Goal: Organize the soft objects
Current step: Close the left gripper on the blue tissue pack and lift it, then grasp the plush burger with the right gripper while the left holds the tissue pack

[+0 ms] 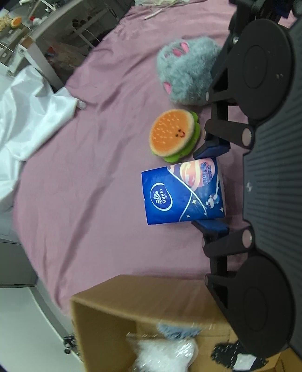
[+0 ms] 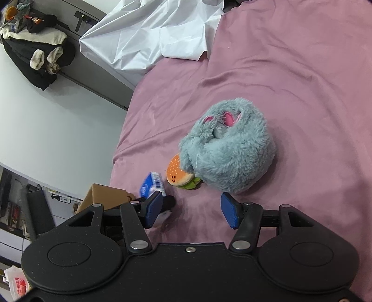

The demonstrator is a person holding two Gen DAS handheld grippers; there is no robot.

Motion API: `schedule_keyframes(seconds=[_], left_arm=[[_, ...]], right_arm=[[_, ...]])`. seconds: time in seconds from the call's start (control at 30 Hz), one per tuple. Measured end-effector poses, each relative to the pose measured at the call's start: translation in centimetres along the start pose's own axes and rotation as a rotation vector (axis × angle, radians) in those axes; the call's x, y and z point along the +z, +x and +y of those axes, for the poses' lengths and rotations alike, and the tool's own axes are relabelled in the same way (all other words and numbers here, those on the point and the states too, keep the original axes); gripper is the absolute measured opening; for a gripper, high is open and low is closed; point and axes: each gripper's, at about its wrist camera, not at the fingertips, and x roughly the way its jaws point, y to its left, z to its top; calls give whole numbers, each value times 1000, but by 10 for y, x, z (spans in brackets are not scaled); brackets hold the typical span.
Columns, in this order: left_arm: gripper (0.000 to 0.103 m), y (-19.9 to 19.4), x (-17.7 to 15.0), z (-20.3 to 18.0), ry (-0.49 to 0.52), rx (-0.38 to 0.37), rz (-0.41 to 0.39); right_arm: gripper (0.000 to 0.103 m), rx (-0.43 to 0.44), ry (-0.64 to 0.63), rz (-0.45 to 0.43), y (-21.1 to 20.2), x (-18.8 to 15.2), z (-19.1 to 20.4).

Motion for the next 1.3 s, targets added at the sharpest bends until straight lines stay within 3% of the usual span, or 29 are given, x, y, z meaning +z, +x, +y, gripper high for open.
schedule_keyframes(seconds=[0.3,0.73,0.87,1.1,1.17,1.3], left_arm=[[52,-41,11,7,14,-36,-101],[52,-63,22,25,-34,-65,-176],[52,-67,24,32,-50,-85,-188],[52,-63,25,43,-83,-119,-187],[52,-62,25,45,-91,-125,-187],[52,-61,25,48,-97,-120,-184]], right_arm=[[56,-7,-21,-6,11,-2,14],[58,-15,-48,-5,30,-5,35],[66,-48,-56,-11,38,-6,40],[69,-126,-45,-26,59,-3,45],[76,-148,-52,-49,63,-3,47],[76,-197,-44,-59,73,-3,48]])
